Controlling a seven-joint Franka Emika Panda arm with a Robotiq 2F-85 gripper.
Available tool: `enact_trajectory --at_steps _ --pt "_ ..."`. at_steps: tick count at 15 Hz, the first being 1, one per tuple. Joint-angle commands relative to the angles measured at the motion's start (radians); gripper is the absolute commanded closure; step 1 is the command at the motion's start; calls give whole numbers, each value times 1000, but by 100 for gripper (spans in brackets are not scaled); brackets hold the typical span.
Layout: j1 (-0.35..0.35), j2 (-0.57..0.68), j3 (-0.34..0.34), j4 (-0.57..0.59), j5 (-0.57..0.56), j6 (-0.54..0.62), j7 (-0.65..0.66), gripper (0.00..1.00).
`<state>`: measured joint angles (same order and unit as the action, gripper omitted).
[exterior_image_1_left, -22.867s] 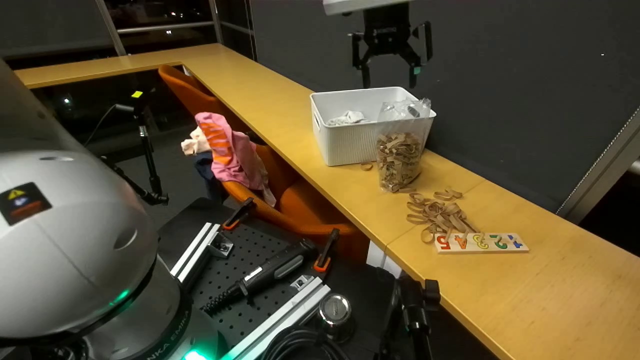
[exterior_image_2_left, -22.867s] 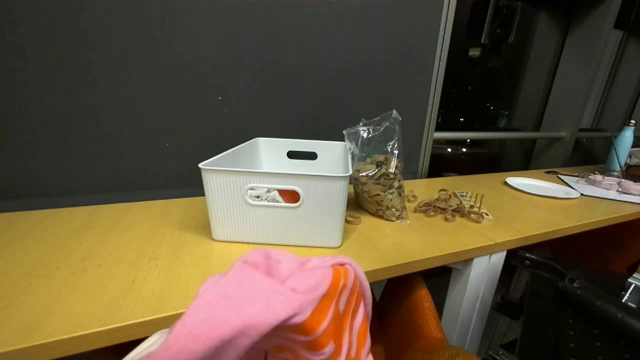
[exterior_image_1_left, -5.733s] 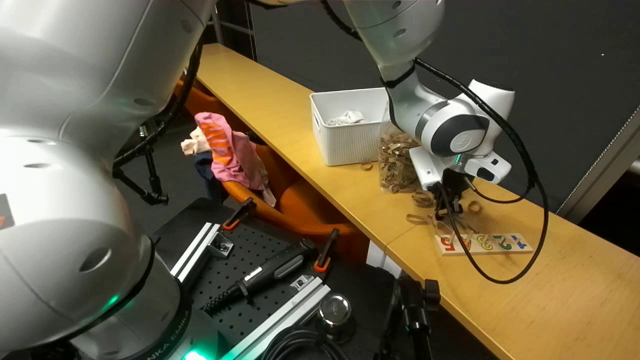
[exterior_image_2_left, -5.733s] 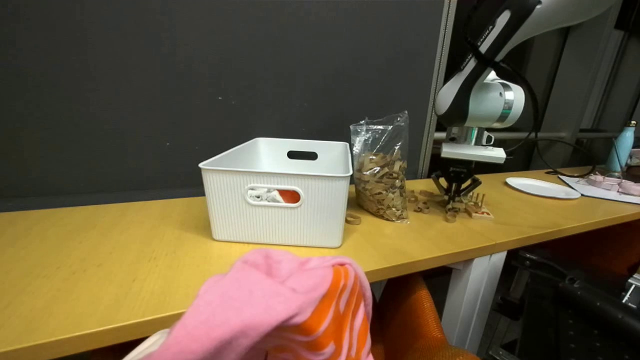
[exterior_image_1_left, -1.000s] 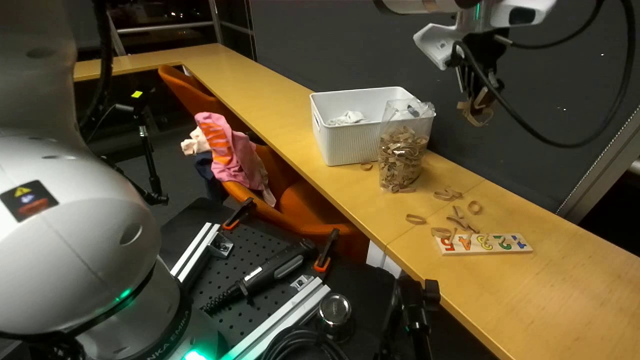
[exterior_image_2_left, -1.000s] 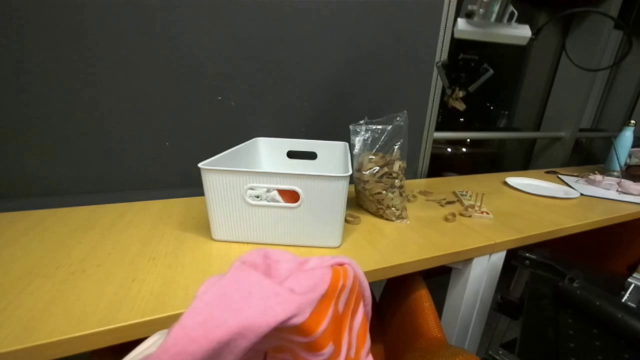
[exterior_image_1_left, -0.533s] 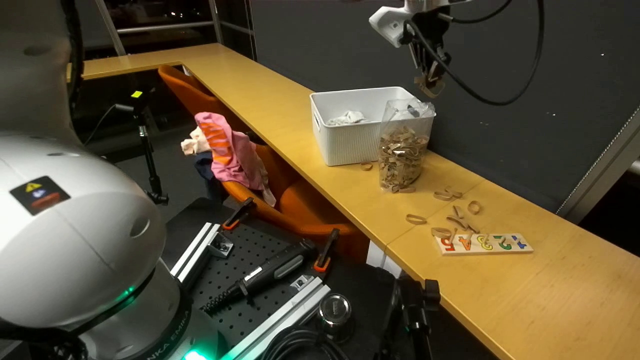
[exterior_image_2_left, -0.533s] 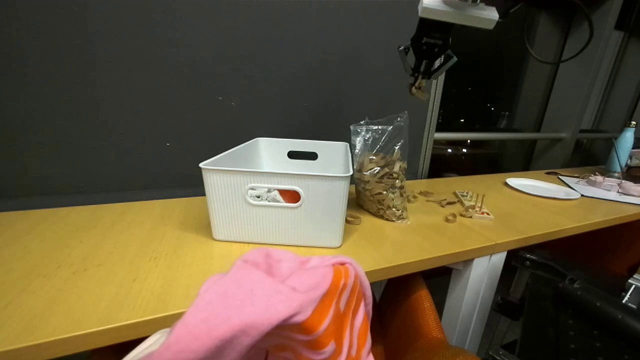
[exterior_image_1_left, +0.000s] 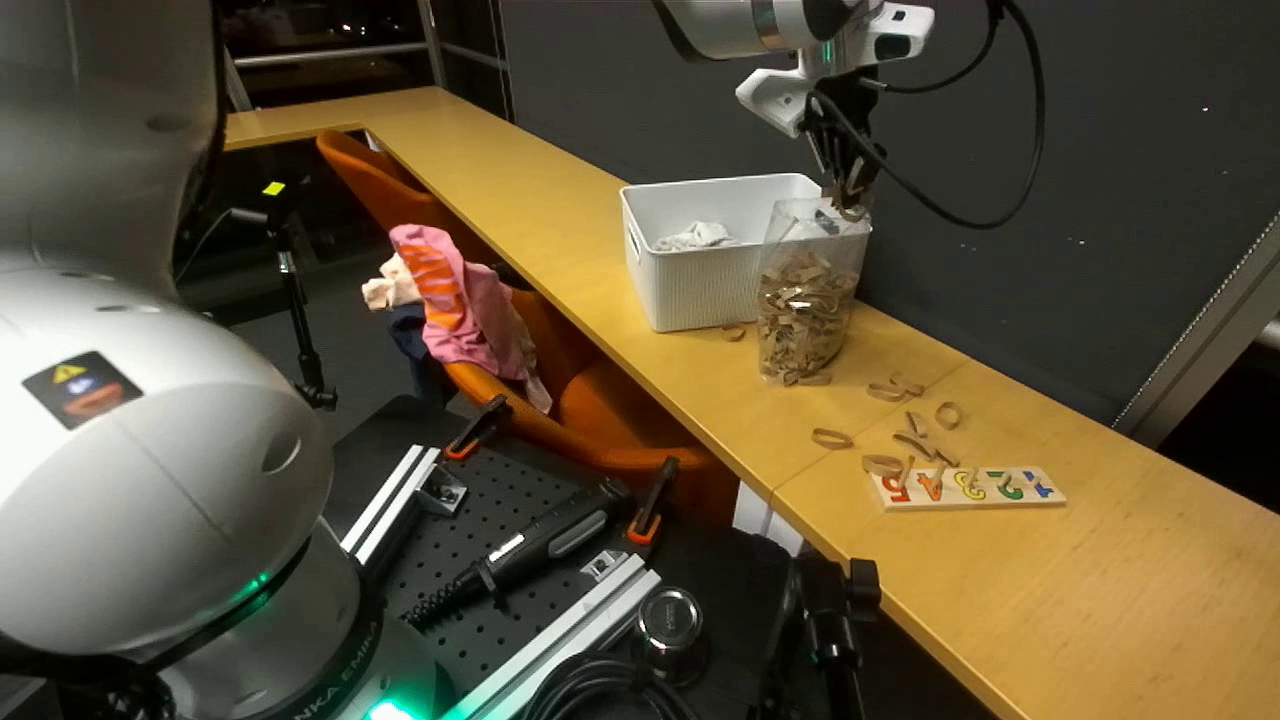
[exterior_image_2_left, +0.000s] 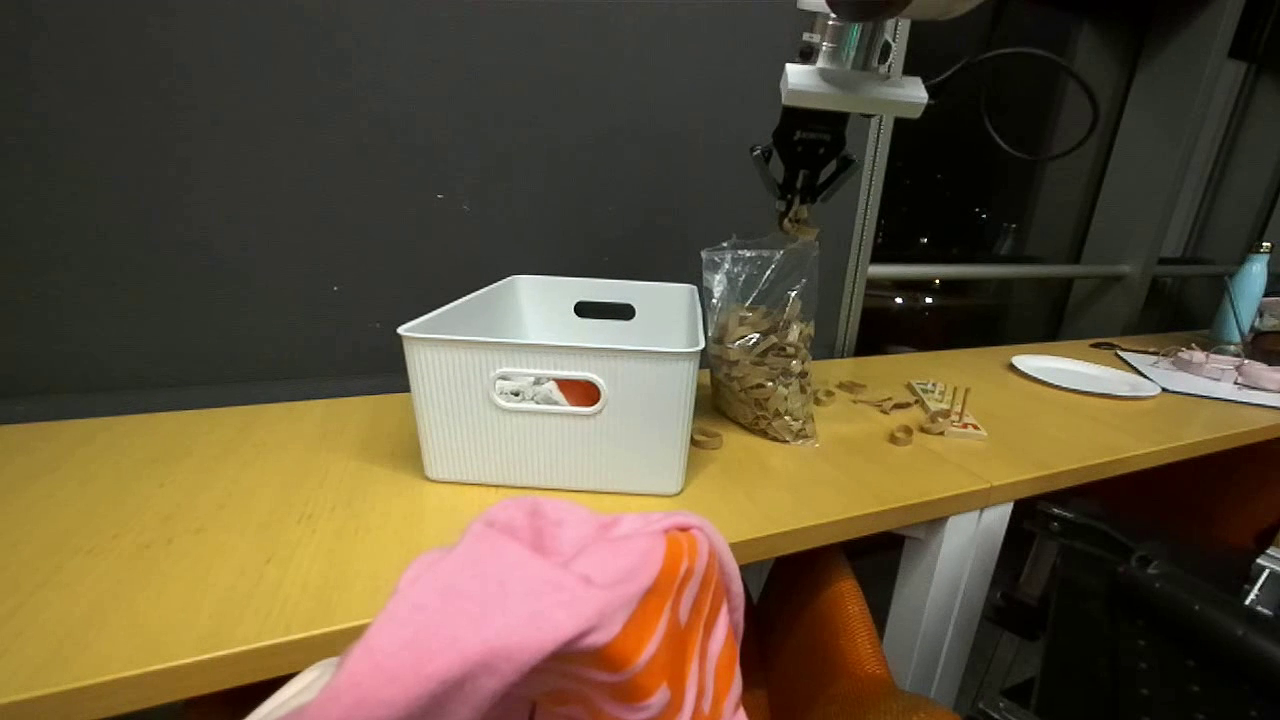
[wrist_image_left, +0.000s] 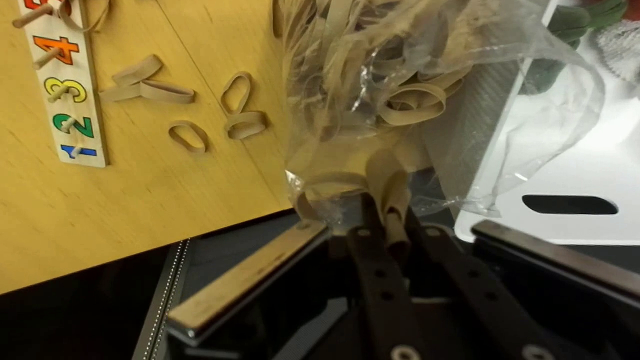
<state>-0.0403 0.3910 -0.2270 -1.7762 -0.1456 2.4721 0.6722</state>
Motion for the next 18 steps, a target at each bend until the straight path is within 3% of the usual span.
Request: enact_trajectory --at_steps 1,6,11,12,14,18 --pt "21 88 -14 107 -32 -16 6 98" --pt "62 131 -24 127 -48 -12 23 98" --pt "99 109 -42 72 -77 3 46 98" --pt "100 103 -45 63 -81 5 49 66" --pt "102 100 -49 57 -89 5 53 60" --pt "109 91 -54 45 -106 5 61 30"
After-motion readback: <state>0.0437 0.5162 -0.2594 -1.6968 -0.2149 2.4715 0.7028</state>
